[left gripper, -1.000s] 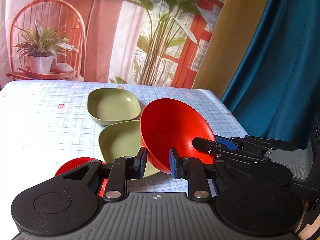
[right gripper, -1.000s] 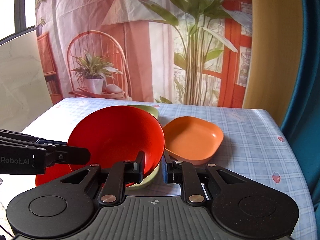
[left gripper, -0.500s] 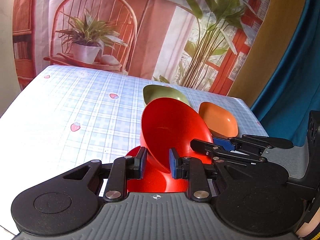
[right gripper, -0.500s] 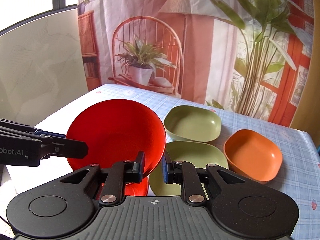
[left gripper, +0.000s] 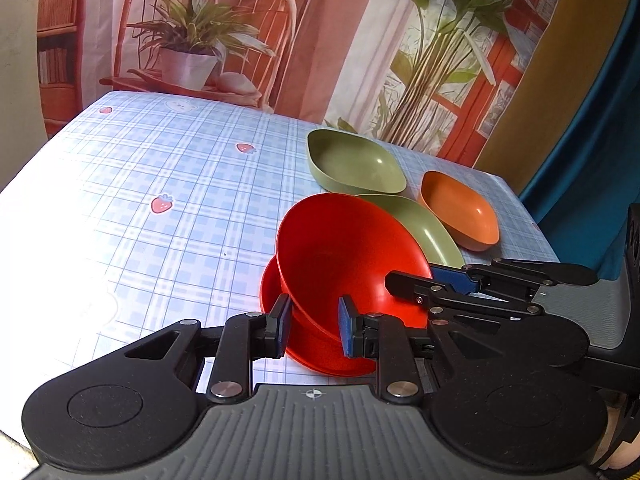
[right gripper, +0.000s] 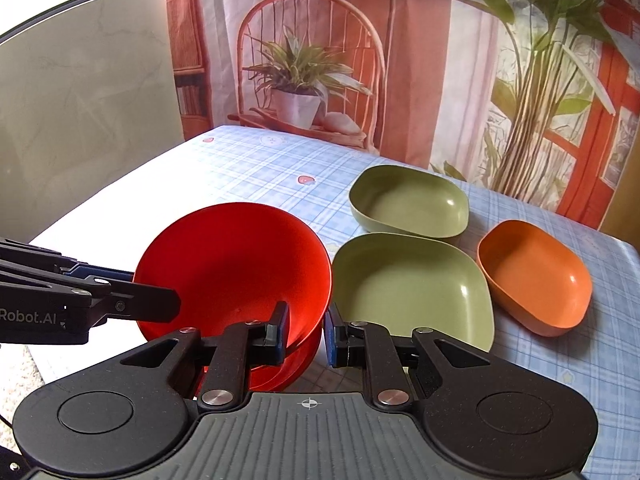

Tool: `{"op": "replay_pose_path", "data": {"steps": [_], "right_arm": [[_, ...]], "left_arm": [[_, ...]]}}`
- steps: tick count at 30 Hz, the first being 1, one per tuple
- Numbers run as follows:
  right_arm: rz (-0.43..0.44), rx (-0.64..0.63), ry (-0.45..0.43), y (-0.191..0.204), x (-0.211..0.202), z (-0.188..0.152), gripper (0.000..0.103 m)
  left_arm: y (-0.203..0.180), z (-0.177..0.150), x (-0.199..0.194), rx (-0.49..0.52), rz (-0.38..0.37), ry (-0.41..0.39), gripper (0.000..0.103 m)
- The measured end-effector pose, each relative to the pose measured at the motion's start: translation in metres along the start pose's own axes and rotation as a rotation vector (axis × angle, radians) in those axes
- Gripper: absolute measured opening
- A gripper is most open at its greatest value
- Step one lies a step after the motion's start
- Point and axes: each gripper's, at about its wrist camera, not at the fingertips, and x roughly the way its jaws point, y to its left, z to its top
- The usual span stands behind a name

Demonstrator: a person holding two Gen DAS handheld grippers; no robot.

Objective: Organize plates and bowls

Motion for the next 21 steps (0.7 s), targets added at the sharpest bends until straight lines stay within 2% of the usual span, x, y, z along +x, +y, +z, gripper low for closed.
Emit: {"op": "replay_pose_path", "data": {"steps": [17, 21], "right_arm": [[0.0, -0.018, 0.023, 0.0009, 0.006, -0.0049, 0.02], [0.004, -0.012, 0.025, 0.0009, 0.0057, -0.0062, 0.022]], "left_arm": [[-0.0012, -0.0049, 0.007, 0.005, 0.026, 0.013, 0.025], [-0.0017, -0.0038, 0.0068, 0.005, 0.036, 0.008, 0.029]]}}
